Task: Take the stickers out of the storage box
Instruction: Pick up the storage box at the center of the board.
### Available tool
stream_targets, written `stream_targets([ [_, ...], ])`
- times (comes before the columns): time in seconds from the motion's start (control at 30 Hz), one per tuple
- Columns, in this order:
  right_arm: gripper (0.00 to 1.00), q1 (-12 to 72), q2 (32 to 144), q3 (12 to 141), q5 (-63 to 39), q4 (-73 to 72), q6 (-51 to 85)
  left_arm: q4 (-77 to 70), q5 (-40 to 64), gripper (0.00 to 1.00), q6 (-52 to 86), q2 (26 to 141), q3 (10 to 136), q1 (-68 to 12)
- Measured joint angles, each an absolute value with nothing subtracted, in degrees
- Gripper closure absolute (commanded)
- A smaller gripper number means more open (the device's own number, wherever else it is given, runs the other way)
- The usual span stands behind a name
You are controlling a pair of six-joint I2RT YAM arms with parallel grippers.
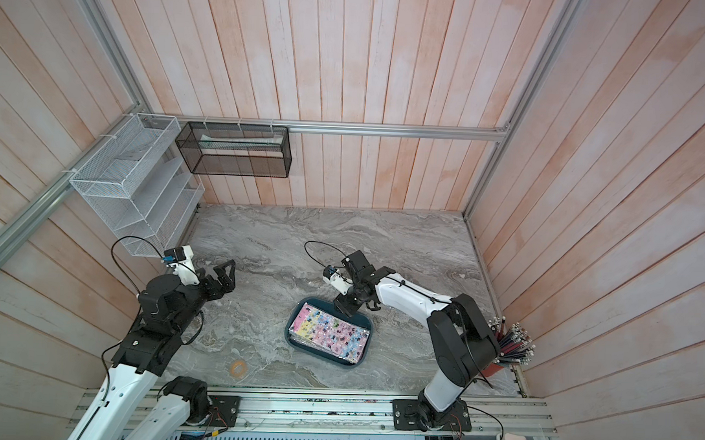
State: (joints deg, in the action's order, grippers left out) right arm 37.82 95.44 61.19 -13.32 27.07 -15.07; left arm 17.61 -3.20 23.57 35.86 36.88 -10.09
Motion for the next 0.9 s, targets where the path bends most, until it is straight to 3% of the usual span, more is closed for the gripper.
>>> stream_targets([
  [0.37,0.79,38.4,99.9,61.3,-13.5,27.2,-14.5,17.6,-3.2,0.00,23.6,36.6,36.9,-10.2],
  [0.5,0.98,38.3,99.2,61.5,-11.9,27.0,-12.4,17.6,-3.2,0.00,23.6,38.6,36.9,-10.2],
  [0.67,1.00,37.5,97.6,62.2,-9.2,25.1,-7.7,19.5,-2.0,0.02,24.2,44.0,40.1,-10.2],
  [0.9,1.00,31.2,96.1,62.3,-6.5,23.8,2.0,21.2,2.4,0.17,26.7,54.9,52.7,-11.0],
])
